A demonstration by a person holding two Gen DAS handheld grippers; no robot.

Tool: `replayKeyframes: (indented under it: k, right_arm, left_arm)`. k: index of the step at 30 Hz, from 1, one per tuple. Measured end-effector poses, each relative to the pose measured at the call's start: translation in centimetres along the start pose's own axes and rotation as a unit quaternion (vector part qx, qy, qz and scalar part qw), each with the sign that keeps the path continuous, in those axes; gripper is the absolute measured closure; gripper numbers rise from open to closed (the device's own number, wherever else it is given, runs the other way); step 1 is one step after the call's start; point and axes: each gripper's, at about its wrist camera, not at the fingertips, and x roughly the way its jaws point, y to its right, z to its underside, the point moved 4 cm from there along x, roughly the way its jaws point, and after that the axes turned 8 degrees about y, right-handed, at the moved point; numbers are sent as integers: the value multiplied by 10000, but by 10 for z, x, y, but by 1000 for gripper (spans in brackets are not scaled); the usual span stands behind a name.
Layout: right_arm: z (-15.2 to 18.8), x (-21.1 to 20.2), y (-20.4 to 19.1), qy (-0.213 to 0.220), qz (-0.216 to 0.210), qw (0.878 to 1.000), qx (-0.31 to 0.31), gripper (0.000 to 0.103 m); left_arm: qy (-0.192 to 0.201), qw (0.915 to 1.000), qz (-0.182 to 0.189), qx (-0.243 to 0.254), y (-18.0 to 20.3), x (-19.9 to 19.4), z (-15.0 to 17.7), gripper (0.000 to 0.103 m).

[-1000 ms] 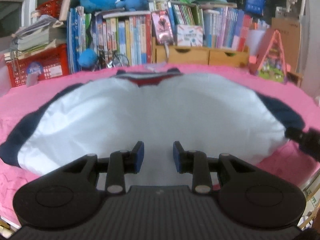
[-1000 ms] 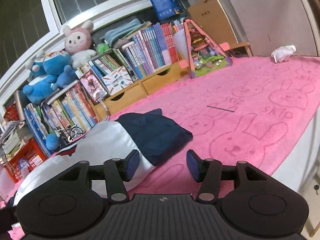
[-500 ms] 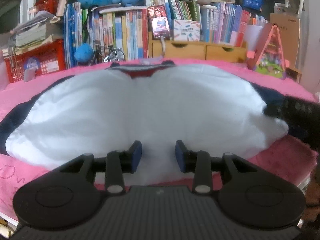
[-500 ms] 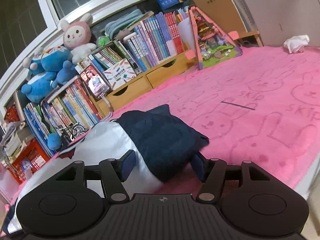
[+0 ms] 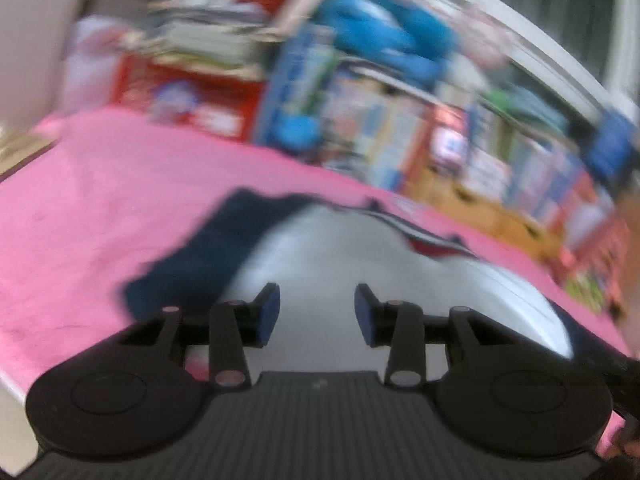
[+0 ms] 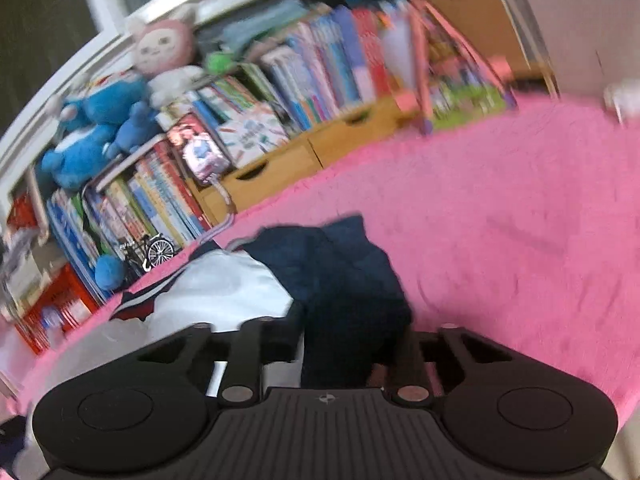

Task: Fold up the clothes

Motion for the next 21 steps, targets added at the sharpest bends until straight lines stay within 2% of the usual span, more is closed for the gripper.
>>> replayKeyframes:
  k: [2,5,8,10,13,16,19,21]
  right_arm:
    - [-10,-8,-29,303,-20,9977,-614,89]
    - [-21,-21,-85,818,-281,9853,-1471,89]
    - [-21,-34,-155,1247,-857,9634,-2213,89]
    - [-6,-42,-210,1379,-1403,9419,-2723,89]
    - [37,-51,-281,1355,-2183,9070,-3338,90]
    - [92,-54,-327,990,-2826,8781,-3731,92]
    - [141,-53,-349,522,-3145,8538,-4116,91]
    - [155,-55,-350,452,-3148,8455,-4290,84]
  left_arm:
    - [87,9982,89,-586,-32,-4,-3,64]
    - [296,9914,226,-1257,-67,-14,-8,64]
    - [568,9840,296,-1664,-94,-24,-16,61]
    - [793,9790,301,-1855,-111,-34,-19,61]
    - [966,9709,390,-2157,-132,-45,-25,60]
    - [963,9661,409,-2360,-146,-50,-25,60]
    - [915,9638,555,-2441,-151,-54,-24,58]
    - [859,9626,750,-2456,-150,-54,-24,54]
